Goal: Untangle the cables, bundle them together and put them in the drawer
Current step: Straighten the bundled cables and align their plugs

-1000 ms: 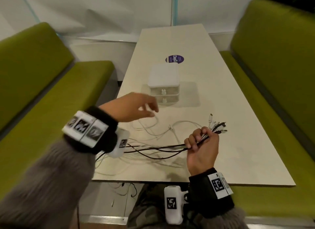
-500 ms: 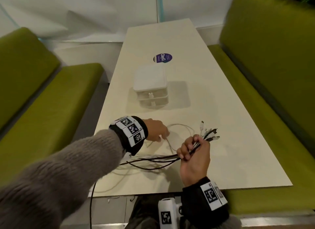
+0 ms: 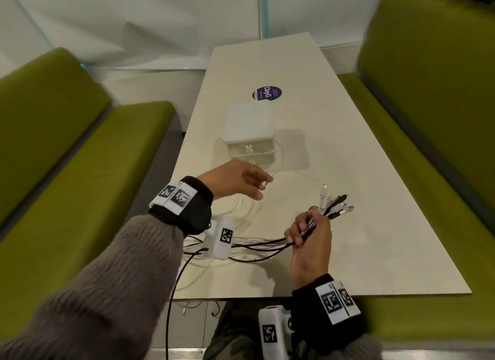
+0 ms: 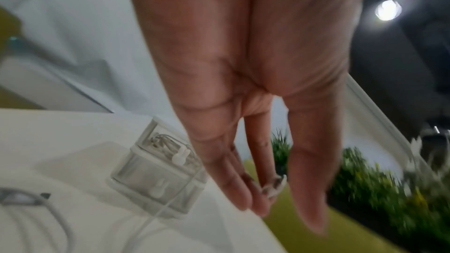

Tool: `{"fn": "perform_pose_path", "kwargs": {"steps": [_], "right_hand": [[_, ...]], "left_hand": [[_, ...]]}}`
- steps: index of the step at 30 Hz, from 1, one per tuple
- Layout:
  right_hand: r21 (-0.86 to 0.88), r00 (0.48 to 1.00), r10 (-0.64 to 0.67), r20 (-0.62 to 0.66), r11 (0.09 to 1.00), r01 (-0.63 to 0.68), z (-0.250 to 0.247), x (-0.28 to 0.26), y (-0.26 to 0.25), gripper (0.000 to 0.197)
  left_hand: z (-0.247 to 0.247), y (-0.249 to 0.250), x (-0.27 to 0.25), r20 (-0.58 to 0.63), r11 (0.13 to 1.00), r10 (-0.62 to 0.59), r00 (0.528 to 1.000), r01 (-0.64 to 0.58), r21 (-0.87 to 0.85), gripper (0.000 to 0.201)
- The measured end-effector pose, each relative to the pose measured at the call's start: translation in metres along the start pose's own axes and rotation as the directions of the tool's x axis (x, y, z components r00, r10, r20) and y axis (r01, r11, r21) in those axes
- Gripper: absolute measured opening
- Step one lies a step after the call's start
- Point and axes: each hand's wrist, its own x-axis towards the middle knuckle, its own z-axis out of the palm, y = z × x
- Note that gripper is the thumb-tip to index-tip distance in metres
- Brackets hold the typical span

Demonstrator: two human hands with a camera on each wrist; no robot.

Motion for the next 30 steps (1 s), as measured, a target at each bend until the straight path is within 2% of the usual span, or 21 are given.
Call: {"fn": "perform_pose_path", "kwargs": {"steps": [2, 3, 5, 7, 11, 12, 15, 18, 20, 23, 26, 30], "right_hand": [[-0.022, 1.0, -0.022, 0.012, 1.0, 0.023, 0.002, -0.001, 0.0, 0.019], [-0.038, 0.999, -0.035, 0.017, 0.999, 0.035, 0.004, -0.002, 0.0, 0.021], [-0.098, 0.997, -0.074, 0.037, 0.992, 0.077, 0.007, -0.005, -0.001, 0.025], [-0.182, 0.99, -0.122, 0.067, 0.974, 0.132, 0.01, -0.009, 0.0, 0.026], [-0.249, 0.971, -0.189, 0.145, 0.943, 0.22, 0.014, -0.018, 0.001, 0.019], [-0.247, 0.968, -0.197, 0.157, 0.941, 0.232, 0.014, -0.019, 0.001, 0.019], [-0.224, 0.959, -0.222, 0.173, 0.94, 0.258, 0.017, -0.022, 0.0, 0.02], [-0.212, 0.967, -0.206, 0.154, 0.948, 0.235, 0.019, -0.024, 0.0, 0.022], [-0.24, 0.969, -0.194, 0.15, 0.944, 0.226, 0.017, -0.024, 0.0, 0.019], [-0.255, 0.97, -0.185, 0.156, 0.942, 0.22, 0.012, -0.023, -0.002, 0.026], [-0.223, 0.976, -0.151, 0.16, 0.957, 0.184, 0.006, -0.017, -0.003, 0.023], [-0.22, 0.969, -0.124, 0.215, 0.96, 0.172, 0.005, -0.016, -0.001, 0.027]], "left_hand": [[0.001, 0.006, -0.012, -0.03, 0.988, 0.053, 0.998, -0.056, -0.141, 0.044], [0.004, 0.008, -0.016, -0.107, 0.982, 0.09, 0.99, -0.106, -0.156, 0.04], [0.012, 0.013, -0.024, -0.298, 0.969, 0.156, 0.942, -0.204, -0.137, 0.026], [0.023, 0.017, -0.031, -0.418, 0.947, 0.193, 0.888, -0.28, -0.157, 0.016], [0.044, 0.016, -0.039, -0.538, 0.915, 0.383, 0.751, -0.389, 0.108, 0.006], [0.05, 0.017, -0.04, -0.546, 0.908, 0.396, 0.738, -0.403, 0.114, 0.002], [0.067, 0.022, -0.039, -0.548, 0.914, 0.297, 0.782, -0.399, -0.075, 0.013], [0.083, 0.027, -0.033, -0.583, 0.895, 0.203, 0.787, -0.39, -0.216, 0.015], [0.093, 0.029, -0.03, -0.604, 0.896, 0.157, 0.781, -0.37, -0.246, 0.02], [0.102, 0.025, -0.026, -0.594, 0.913, 0.177, 0.785, -0.356, -0.198, 0.018], [0.097, 0.014, -0.026, -0.489, 0.945, 0.244, 0.838, -0.319, -0.076, 0.01], [0.079, 0.008, -0.033, -0.327, 0.937, 0.24, 0.914, -0.306, -0.168, 0.009]]}}
